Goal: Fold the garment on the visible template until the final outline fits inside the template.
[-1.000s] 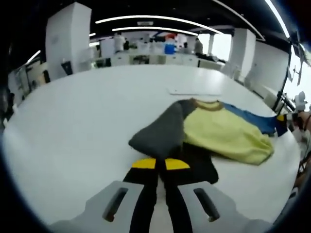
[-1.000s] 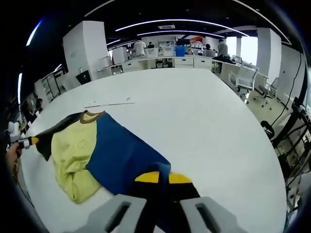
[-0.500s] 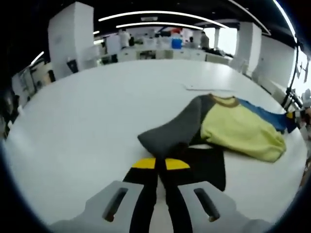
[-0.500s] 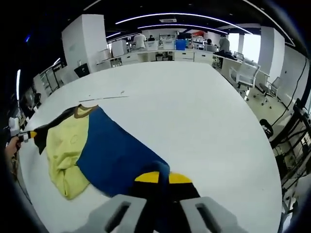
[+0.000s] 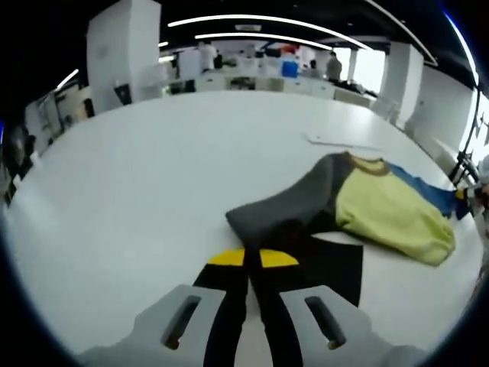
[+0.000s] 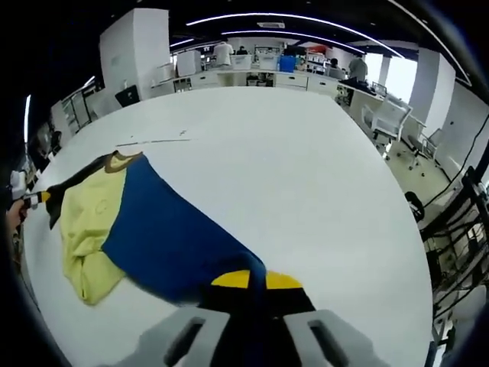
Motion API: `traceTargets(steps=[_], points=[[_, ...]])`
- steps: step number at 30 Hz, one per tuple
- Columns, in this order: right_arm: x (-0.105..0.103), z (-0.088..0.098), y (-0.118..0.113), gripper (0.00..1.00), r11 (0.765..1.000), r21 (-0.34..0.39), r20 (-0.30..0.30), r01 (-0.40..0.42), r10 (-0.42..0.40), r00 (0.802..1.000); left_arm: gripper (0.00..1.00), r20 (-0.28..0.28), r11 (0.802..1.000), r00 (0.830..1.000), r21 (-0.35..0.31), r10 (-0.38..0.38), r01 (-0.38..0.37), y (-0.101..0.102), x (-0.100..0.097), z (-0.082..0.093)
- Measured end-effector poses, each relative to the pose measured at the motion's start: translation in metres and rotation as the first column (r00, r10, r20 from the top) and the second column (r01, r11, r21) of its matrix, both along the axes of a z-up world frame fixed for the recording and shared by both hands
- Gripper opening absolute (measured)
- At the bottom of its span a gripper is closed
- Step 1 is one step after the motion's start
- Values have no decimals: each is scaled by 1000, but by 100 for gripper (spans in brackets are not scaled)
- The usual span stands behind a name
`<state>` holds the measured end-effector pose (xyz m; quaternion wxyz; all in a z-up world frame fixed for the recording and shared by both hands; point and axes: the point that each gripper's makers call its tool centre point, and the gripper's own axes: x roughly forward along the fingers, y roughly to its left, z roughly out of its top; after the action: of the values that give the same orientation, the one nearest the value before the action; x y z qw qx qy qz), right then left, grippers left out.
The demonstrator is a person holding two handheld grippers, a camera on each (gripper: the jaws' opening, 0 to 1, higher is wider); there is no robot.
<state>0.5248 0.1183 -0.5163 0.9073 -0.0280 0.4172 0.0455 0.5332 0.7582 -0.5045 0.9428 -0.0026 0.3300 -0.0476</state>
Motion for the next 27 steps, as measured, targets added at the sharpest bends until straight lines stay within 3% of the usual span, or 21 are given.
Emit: traceTargets(steps=[7,13,16,21,27], points=[[-6,-1,2,0,1000,-4,-12,5,-5,1000,1,-14,1000,1000,14,18,-18,5,-1,-3],[1,-8,-5,0,999,-36,-23,-22,21,1000,1,-21,999,1000,29,21,-20,9,0,-4],[1,-9,-8,4,1000,-28,-22,-1,0,1000,4,-25,999,999,34,22,-21,10,0,-5],[2,1,-8,18,999,5,15,43,-43,999,26,-19,998,999,55,32,-31,12,-1,-3],[-2,14,-7,33,997,30,41,66,-67,997,42,54,998,999,58,-6,3,3,-2,13]])
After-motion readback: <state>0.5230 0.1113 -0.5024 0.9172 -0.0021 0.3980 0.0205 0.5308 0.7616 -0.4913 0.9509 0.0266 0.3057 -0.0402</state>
